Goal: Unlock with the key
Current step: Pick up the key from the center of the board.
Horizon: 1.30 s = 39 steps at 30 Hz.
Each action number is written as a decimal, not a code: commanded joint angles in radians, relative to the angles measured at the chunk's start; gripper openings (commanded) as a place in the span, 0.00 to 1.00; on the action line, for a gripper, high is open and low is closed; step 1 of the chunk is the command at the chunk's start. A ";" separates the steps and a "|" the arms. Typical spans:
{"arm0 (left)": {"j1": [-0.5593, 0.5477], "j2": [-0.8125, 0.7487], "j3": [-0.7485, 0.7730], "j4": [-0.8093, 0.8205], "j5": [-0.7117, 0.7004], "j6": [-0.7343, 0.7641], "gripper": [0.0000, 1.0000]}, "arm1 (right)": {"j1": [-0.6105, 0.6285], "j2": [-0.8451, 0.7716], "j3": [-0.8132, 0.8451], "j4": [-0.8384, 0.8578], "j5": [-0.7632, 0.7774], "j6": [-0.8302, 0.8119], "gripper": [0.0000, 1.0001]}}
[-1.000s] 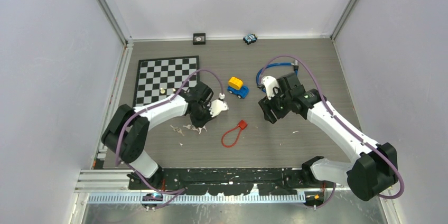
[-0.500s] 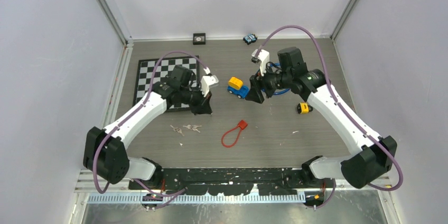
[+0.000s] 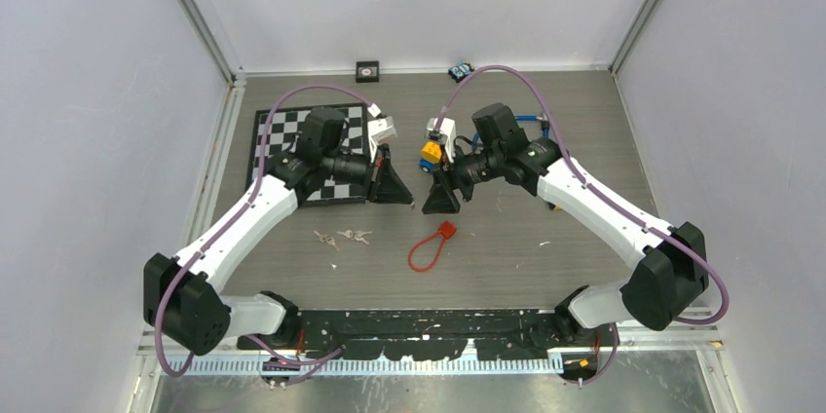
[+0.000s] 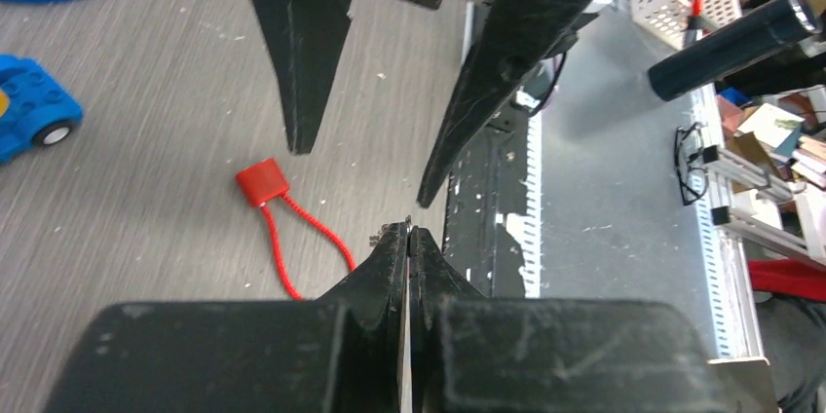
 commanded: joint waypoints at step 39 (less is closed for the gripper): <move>0.016 -0.058 -0.164 0.407 0.163 -0.211 0.00 | 0.082 -0.106 0.018 -0.049 0.032 -0.170 0.02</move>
